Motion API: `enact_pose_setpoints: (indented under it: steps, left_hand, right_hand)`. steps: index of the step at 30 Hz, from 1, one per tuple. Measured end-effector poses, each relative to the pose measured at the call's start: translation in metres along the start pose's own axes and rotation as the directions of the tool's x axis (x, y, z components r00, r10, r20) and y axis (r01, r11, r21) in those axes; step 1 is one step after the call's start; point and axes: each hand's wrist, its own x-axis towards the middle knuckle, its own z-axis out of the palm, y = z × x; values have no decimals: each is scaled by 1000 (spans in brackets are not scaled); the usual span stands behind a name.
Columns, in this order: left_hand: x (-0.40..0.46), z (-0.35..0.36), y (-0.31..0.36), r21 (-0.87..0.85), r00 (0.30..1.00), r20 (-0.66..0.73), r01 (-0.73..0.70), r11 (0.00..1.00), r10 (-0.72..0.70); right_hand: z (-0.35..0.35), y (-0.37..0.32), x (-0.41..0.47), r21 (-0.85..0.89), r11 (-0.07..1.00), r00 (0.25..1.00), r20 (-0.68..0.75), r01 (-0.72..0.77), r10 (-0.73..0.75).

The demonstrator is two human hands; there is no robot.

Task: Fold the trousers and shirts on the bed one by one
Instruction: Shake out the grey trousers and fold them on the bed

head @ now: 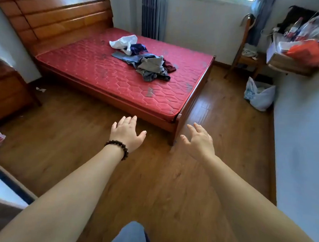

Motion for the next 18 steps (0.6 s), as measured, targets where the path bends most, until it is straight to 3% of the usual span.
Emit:
enact_pose_setpoints:
  steps: [9,18]
  left_hand:
    - [82,20,-47,40,995,20,94,995,-95]
    - [249,20,-123,27,993,51,108,994,-109]
  right_hand:
    - [43,-34,103,-38,996,996,46,80,-78]
    - [87,-113,273,-65,993,987,134,94,-85]
